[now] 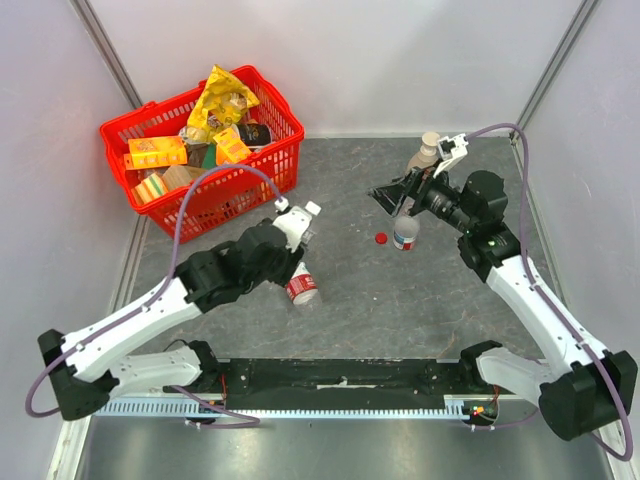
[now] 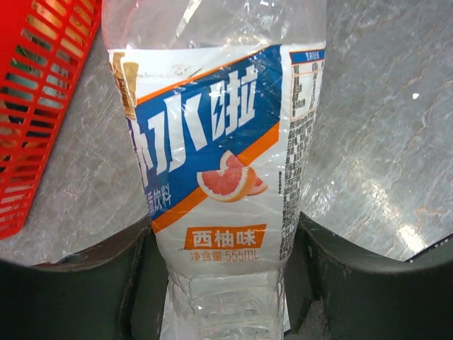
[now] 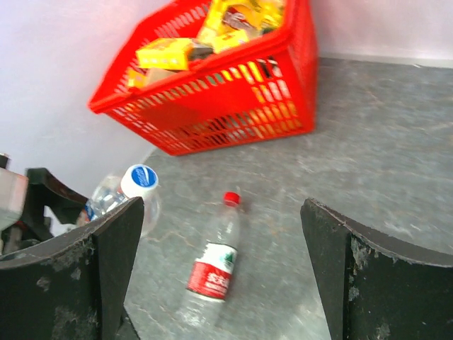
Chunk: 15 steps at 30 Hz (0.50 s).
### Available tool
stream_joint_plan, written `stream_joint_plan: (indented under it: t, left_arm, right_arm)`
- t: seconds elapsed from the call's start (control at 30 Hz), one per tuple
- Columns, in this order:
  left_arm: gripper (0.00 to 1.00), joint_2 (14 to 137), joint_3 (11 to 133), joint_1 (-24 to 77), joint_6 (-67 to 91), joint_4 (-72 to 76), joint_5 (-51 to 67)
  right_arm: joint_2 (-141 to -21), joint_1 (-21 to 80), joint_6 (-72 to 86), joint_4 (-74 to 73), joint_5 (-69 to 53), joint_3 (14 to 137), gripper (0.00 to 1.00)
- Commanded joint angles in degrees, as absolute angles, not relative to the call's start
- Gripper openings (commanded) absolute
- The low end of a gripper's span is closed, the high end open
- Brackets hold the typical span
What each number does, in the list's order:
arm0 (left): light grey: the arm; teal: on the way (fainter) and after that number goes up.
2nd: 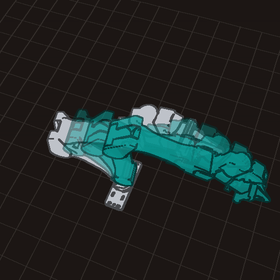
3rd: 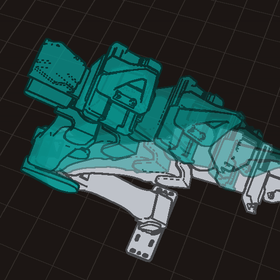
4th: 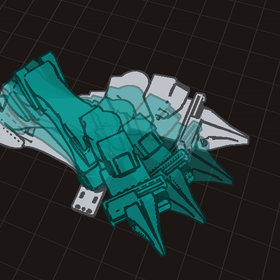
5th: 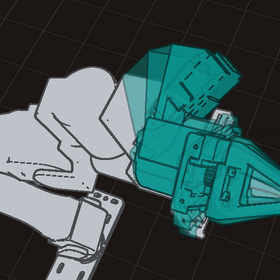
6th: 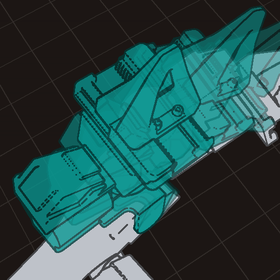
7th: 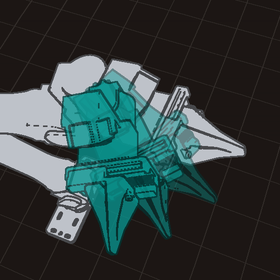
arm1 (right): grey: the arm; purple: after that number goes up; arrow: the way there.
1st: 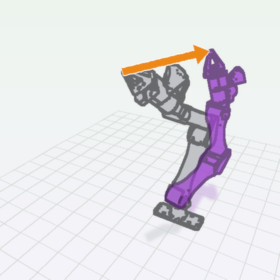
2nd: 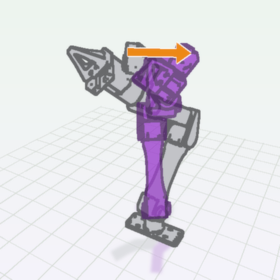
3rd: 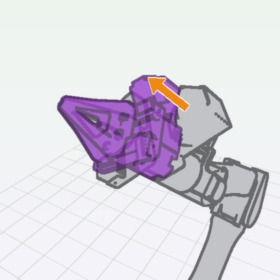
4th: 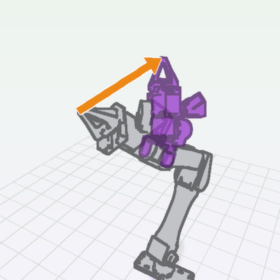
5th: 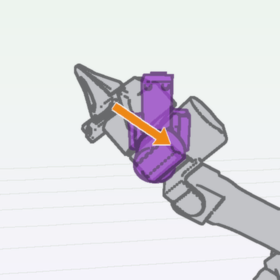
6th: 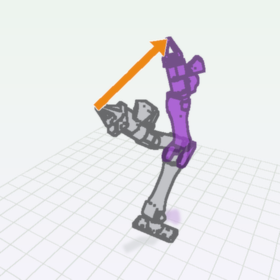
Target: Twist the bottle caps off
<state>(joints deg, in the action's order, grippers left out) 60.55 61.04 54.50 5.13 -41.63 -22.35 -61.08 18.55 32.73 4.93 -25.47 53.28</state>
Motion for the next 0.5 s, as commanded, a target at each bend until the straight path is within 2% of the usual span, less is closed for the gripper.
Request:
stream_joint_plan:
  t: [0.0, 0.3, 0.37, 0.47]
  left_arm:
    - [0.47, 54.42, 56.44, 54.67, 2.46, -38.50, -22.15]
    - [0.44, 48.61, 50.72, 54.67, 2.73, -35.42, -18.46]
    - [0.44, 47.38, 50.01, 54.67, 1.76, -35.25, -18.11]
    - [0.44, 45.88, 48.96, 54.67, 0.71, -34.45, -18.63]
  right_arm:
    - [-63.80, 20.47, 41.47, 20.46, -35.23, 52.30, 0.98]
    - [-73.55, 31.28, 46.04, 28.72, -38.31, 55.55, 0.98]
    - [-75.49, 32.08, 48.59, 31.71, -39.81, 55.63, 0.95]
    - [-78.13, 33.13, 51.32, 34.97, -41.13, 55.81, 0.82]
